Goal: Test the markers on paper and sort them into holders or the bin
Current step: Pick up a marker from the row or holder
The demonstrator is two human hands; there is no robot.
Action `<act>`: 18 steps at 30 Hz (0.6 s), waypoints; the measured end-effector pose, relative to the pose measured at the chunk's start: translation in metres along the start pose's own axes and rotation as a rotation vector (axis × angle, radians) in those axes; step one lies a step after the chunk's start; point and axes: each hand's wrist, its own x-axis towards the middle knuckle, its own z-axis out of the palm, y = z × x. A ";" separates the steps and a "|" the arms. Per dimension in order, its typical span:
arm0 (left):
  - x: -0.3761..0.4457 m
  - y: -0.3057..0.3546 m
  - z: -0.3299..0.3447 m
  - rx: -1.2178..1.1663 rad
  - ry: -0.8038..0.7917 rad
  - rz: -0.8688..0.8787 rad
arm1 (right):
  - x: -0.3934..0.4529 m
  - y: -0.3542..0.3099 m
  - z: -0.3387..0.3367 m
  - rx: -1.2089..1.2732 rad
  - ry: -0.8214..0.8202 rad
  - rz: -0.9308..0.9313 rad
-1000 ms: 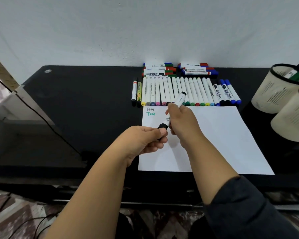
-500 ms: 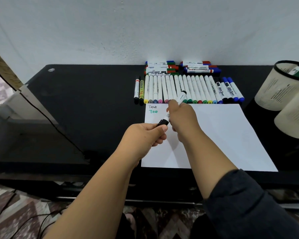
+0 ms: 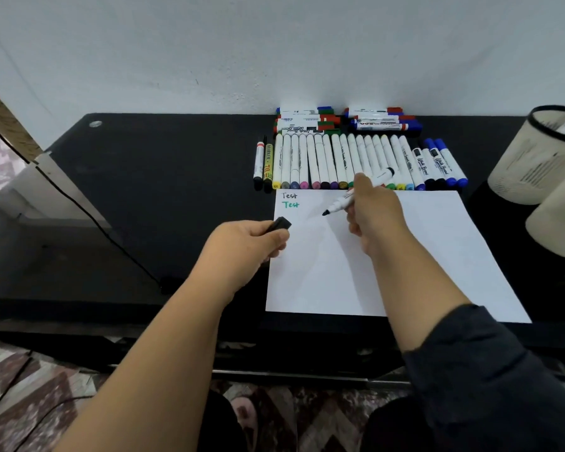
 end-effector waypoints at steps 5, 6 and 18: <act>0.007 -0.001 -0.001 0.105 0.032 -0.005 | 0.000 0.002 -0.001 0.110 -0.098 -0.077; 0.009 -0.001 -0.003 0.130 0.048 -0.003 | -0.001 0.002 0.000 0.115 -0.108 -0.093; 0.031 -0.003 -0.019 0.294 0.150 -0.017 | 0.009 0.001 0.038 -0.167 -0.121 -0.280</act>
